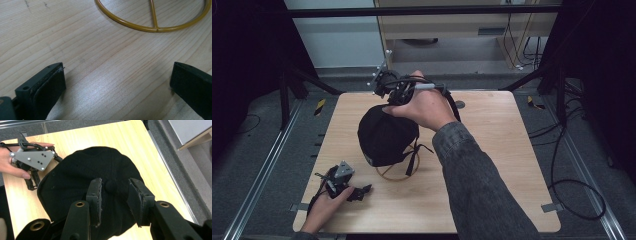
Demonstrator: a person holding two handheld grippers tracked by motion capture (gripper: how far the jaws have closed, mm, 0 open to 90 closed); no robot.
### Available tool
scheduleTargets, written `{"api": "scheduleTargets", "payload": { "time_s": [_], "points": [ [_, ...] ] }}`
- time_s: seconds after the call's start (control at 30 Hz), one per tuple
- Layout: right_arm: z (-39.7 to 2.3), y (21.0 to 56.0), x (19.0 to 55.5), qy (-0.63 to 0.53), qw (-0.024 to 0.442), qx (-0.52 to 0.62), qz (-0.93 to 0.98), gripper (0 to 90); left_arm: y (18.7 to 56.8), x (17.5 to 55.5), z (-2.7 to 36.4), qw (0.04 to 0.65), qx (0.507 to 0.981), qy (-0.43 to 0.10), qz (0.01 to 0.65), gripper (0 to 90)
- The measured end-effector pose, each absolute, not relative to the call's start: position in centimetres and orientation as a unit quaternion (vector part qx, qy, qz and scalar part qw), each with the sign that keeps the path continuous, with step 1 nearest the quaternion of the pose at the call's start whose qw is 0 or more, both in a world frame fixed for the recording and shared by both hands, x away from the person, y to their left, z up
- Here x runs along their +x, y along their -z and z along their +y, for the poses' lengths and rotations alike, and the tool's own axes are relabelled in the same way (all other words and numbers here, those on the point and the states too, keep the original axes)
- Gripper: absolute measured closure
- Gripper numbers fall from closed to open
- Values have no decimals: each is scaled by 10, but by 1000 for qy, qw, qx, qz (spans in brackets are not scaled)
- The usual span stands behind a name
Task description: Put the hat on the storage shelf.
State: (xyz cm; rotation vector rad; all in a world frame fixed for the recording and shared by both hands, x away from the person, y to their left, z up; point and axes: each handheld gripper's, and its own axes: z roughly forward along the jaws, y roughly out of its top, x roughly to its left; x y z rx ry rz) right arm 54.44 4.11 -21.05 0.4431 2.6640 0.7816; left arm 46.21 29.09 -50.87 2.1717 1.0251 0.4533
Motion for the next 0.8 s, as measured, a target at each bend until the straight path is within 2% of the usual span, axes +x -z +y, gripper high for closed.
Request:
{"api": "scheduleTargets", "payload": {
  "time_s": [0.8],
  "points": [
    [-1,215,531,-299,175,176,922,617,509,462,291,343,834,-175,395,0]
  ]
}}
